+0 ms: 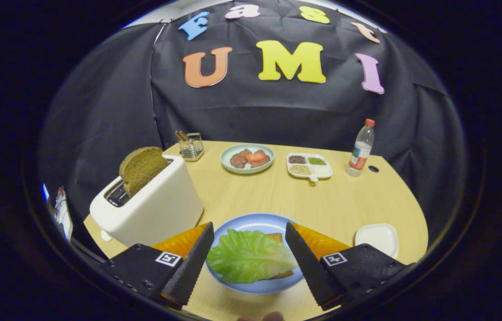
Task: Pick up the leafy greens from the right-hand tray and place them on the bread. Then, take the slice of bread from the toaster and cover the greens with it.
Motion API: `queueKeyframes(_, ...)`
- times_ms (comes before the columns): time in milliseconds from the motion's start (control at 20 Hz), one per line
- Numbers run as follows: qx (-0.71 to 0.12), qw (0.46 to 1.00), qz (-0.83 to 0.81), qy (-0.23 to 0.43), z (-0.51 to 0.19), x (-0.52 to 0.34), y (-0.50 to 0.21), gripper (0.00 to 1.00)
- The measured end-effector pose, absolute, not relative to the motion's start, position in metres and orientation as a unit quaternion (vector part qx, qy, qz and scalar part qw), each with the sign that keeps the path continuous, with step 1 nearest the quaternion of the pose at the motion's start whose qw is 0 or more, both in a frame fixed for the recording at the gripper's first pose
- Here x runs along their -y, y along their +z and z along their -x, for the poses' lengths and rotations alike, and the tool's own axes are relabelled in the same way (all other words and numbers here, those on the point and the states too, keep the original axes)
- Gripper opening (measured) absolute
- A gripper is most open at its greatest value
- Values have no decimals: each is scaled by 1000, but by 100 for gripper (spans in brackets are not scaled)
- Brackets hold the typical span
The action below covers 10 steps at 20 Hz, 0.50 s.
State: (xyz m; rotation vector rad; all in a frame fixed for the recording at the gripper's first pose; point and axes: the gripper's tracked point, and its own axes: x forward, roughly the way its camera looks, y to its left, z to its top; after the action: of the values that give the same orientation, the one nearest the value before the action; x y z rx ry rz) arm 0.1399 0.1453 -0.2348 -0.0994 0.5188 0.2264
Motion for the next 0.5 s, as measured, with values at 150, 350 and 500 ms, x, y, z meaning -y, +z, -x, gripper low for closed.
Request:
queueKeyframes(150,-228,967,46,105,-124,-162,-196,97)
queueKeyframes(350,-217,969,9,120,-104,-217,-161,96)
queueKeyframes(500,-217,969,-11,120,-100,-253,-150,96)
